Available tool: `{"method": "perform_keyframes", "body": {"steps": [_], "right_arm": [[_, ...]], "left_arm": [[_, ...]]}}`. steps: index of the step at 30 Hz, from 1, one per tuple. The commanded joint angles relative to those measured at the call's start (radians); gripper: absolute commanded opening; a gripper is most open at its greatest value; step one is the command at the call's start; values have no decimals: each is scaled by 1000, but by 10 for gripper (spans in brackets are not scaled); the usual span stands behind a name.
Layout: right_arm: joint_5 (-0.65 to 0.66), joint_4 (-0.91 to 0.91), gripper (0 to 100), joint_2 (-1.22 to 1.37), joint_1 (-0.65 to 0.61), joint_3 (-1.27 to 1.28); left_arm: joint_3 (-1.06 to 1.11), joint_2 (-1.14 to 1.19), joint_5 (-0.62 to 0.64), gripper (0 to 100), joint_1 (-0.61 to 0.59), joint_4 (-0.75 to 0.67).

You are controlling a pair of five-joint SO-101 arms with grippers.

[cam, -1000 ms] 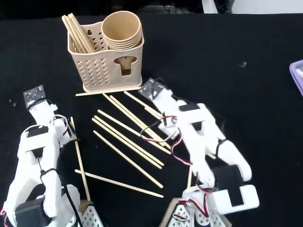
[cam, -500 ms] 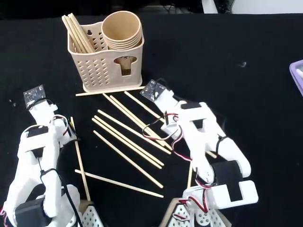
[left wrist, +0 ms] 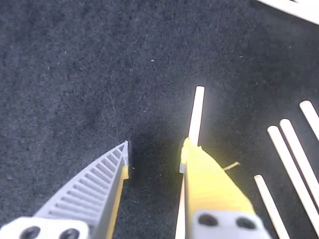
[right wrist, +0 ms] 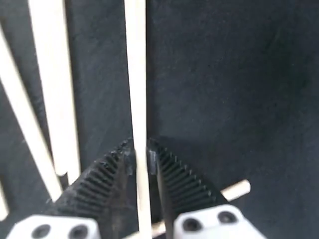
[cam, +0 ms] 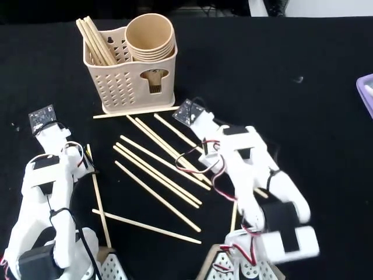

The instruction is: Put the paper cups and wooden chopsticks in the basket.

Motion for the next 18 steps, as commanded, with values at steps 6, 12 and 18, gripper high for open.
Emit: {"method": "perform_keyframes", "body": {"steps": [6,12,18], "right_arm": [[-55,365,11,-651,-75,-33],[-264,405,11,-969,-325,-113],[-486,-229,11,-937,-393,-48]], "left_arm": [[-13,-28,-8,177,-2,-11],[-13,-28,-8,177,-2,-11],[-10,-28,-8,177,-2,-11]]}}
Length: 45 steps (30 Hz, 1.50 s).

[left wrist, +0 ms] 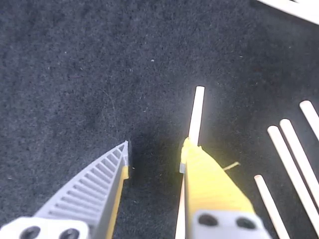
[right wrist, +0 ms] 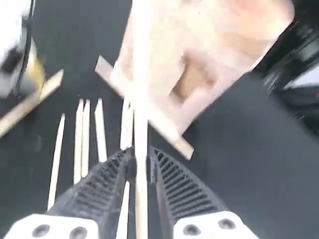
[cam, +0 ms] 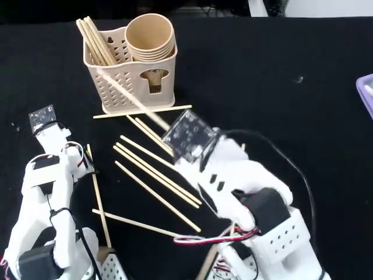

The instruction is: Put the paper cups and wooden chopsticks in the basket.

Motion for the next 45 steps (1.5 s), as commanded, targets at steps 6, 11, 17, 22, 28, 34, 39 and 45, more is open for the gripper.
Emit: {"method": "perform_keyframes", "body": {"steps": [6,11,17,22,28,34,39,45], "right_arm": [[-331,-893,11,286,-26,-35],[-334,-973,11,607,-26,-348],[-334,-967,11,918,-28,-727],[-328,-967,11,1112,-69,-929],[-327,-967,11,1320,-64,-1086],[-327,-965,12,1394,-64,-1075],[-328,-822,99,1391,-72,-1058],[-328,-555,181,1313,-66,-1132]], "left_arm": [[-8,-28,-8,177,-2,-11],[-8,-28,-8,177,-2,-11],[-13,-28,-8,177,-2,-11],[-13,-28,-8,177,-2,-11],[-12,-28,-8,177,-2,-11],[-12,-28,-8,177,-2,-11],[-13,-28,-8,177,-2,-11],[-13,-28,-8,177,-2,-11]]}}
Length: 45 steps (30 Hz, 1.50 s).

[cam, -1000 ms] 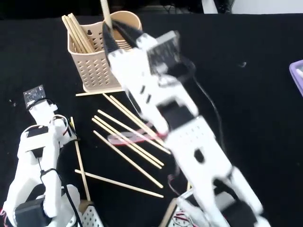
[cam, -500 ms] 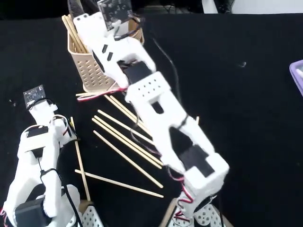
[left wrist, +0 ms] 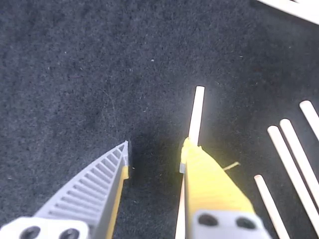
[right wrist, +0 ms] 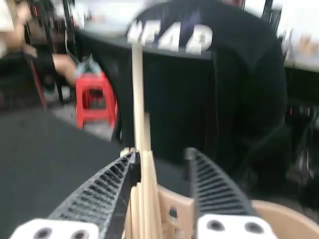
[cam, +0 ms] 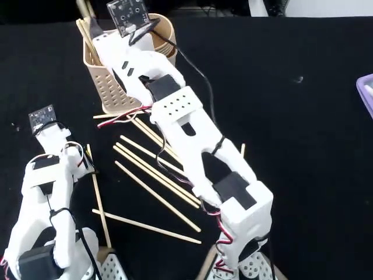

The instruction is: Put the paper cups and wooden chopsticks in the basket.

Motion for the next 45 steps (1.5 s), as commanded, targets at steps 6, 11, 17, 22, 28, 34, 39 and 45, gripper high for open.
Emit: {"method": "perform_keyframes", "body": {"steps": [6,11,17,22,28,34,39,45], "right_arm": [[-2,523,149,-332,-9,-81],[0,918,152,-492,17,-81],[-9,1128,150,-561,209,-42],[-104,1000,149,-559,361,285],[-121,400,148,-556,430,794],[-130,-20,147,-527,411,1044],[-210,-64,147,-348,414,961],[-213,-64,147,-97,411,782]], "left_arm": [[-12,-28,-8,177,-2,-11],[-12,-28,-8,177,-2,-11],[-12,-28,-8,177,-2,-11],[-12,-28,-8,177,-2,-11],[-12,-28,-8,177,-2,-11],[-8,-28,-8,177,-2,-9],[-8,-28,-8,177,-1,-11],[-8,-28,-8,177,-2,-11]]}}
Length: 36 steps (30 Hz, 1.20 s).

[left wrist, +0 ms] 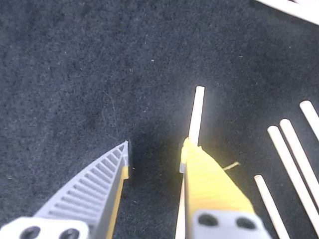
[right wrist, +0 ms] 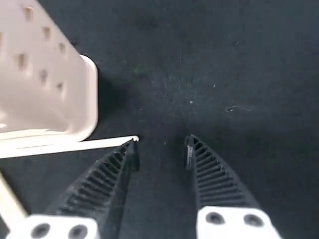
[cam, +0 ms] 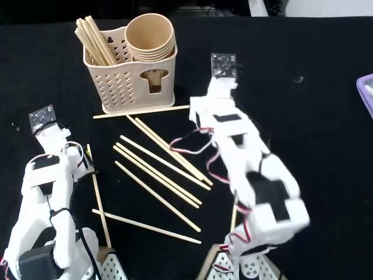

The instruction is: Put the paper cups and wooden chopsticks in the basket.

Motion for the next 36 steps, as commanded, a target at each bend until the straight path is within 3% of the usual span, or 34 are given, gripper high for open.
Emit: {"method": "perform_keyframes", "body": {"steps": [1,4,12,15,18,24,36], "right_arm": [[-3,-23,147,64,5,-105],[48,-14,147,54,-2,-104],[368,58,147,59,-133,-82],[410,58,148,51,-140,-64],[373,55,148,19,-123,-62],[43,-23,148,27,-92,-61],[87,-166,148,136,-92,-65]], "left_arm": [[-8,-28,-8,177,-2,-11],[-10,-28,-8,177,-2,-11],[-10,-28,-8,177,-2,-11],[-10,-28,-8,177,-2,-11],[-10,-28,-8,177,-2,-11],[-12,-28,-8,177,-2,-11],[-12,-28,-8,177,-2,-9]]}}
